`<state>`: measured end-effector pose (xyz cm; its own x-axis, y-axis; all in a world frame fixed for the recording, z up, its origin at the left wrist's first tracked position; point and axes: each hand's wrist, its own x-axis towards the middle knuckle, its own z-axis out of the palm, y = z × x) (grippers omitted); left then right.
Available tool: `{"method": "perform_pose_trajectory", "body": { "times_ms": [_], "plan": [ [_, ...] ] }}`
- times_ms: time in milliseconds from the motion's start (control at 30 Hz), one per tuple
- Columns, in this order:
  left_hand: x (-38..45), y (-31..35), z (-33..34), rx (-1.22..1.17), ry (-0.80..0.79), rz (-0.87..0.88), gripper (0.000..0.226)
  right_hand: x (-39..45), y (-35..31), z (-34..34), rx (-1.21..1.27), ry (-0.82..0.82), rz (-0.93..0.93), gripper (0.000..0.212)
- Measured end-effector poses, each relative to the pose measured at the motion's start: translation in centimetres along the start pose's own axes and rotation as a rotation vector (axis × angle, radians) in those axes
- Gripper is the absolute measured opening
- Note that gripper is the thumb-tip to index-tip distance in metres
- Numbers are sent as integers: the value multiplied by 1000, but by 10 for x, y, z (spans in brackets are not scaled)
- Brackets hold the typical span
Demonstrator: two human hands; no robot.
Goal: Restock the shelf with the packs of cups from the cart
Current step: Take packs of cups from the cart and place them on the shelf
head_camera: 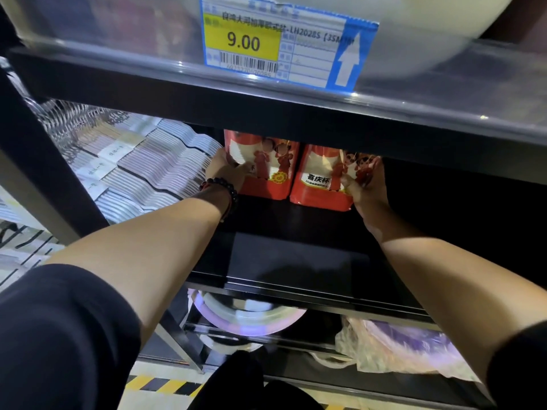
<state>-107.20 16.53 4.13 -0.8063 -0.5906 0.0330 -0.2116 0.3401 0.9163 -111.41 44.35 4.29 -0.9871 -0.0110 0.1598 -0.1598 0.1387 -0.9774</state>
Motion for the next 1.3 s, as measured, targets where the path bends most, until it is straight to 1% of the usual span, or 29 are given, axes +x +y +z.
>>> {"method": "perform_pose_trajectory", "body": {
  "times_ms": [100,167,233,300,367,400,433,533,600,633,700,767,833,933,1067,1167,1233,1300],
  "plan": [
    [-5,2,1,35,-3,-119,31,-1,1,-2,24,-9,30,57],
    [-13,3,2,25,23,-158,37,-6,2,-5,26,-9,61,56],
    [-25,3,2,13,59,-146,41,-15,5,-9,-39,64,157,59],
    [-41,4,-1,-2,85,-125,46,-29,7,-18,-97,143,292,65],
    [-60,3,-2,60,93,-70,50,-45,4,-27,-63,185,375,57],
    [-71,3,-1,97,72,-36,50,-54,0,-31,-53,189,395,50],
    [-85,3,0,110,36,-7,46,-64,-6,-34,-61,179,402,42],
    [-131,7,-3,95,-120,17,19,-94,-19,-45,-154,66,304,23],
    [-160,8,-12,168,-226,11,5,-114,-28,-51,-318,-5,200,17],
    [-173,10,-18,189,-272,-2,4,-125,-32,-53,-385,-27,162,19],
    [-196,12,-30,230,-315,-20,7,-146,-40,-52,-398,-70,129,27],
    [-215,17,-42,264,-324,-27,9,-165,-45,-48,-363,-137,123,23],
    [-233,20,-52,259,-315,-33,9,-183,-48,-44,-326,-204,111,20],
    [-254,17,-69,200,-280,-41,9,-206,-54,-35,-266,-264,64,19],
    [-290,6,-101,126,-229,-84,12,-241,-62,-20,-243,-340,58,31],
    [-329,-11,-134,64,-191,-123,13,-276,-70,-4,-225,-430,43,28],
    [-362,-27,-165,35,-134,-143,14,-305,-75,14,-228,-499,18,26],
    [-401,-47,-200,36,-49,-172,17,-344,-82,39,-244,-589,1,29]
  ]
}}
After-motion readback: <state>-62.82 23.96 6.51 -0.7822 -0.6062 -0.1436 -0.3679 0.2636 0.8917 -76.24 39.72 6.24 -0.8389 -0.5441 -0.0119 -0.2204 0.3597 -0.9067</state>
